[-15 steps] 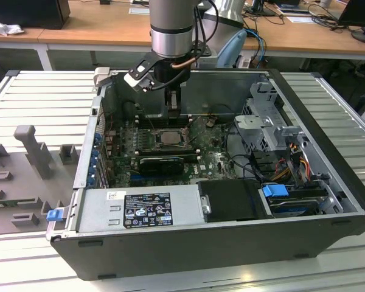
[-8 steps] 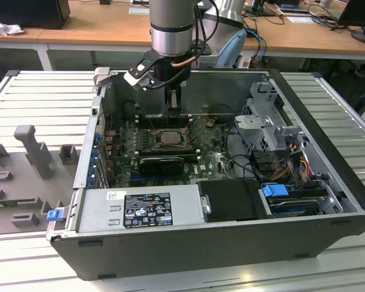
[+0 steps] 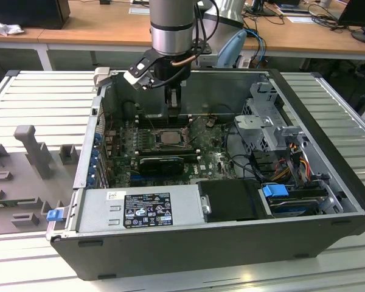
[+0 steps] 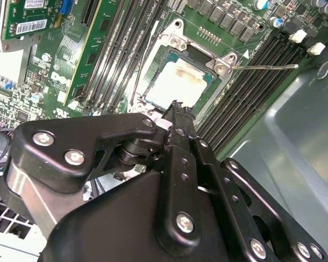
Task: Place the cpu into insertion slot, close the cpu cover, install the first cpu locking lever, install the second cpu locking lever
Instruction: 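Close the cpu cover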
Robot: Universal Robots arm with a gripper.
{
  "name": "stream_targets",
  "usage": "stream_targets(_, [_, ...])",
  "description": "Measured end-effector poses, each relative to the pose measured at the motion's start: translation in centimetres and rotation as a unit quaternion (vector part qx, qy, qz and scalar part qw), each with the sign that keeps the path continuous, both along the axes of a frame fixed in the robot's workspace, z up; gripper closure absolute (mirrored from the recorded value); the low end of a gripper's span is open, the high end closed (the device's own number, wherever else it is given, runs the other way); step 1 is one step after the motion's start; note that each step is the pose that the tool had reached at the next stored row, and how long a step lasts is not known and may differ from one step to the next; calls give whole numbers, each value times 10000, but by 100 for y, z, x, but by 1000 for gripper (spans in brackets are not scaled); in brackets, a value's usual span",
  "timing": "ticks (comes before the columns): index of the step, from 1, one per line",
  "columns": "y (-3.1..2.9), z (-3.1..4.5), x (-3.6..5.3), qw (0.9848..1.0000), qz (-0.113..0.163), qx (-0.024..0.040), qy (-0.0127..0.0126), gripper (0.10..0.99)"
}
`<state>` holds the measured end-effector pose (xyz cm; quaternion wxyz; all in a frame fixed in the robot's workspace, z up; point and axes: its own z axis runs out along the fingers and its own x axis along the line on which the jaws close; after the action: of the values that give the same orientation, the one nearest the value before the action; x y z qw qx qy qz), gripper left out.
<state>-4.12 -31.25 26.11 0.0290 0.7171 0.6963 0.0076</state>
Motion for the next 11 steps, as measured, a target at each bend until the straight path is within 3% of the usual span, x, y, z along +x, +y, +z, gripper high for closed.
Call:
stream_targets(8, [0, 29, 0, 10000, -18, 0, 0, 980])
stream_targets(11, [0, 85, 0, 10000, -28, 0, 0, 980])
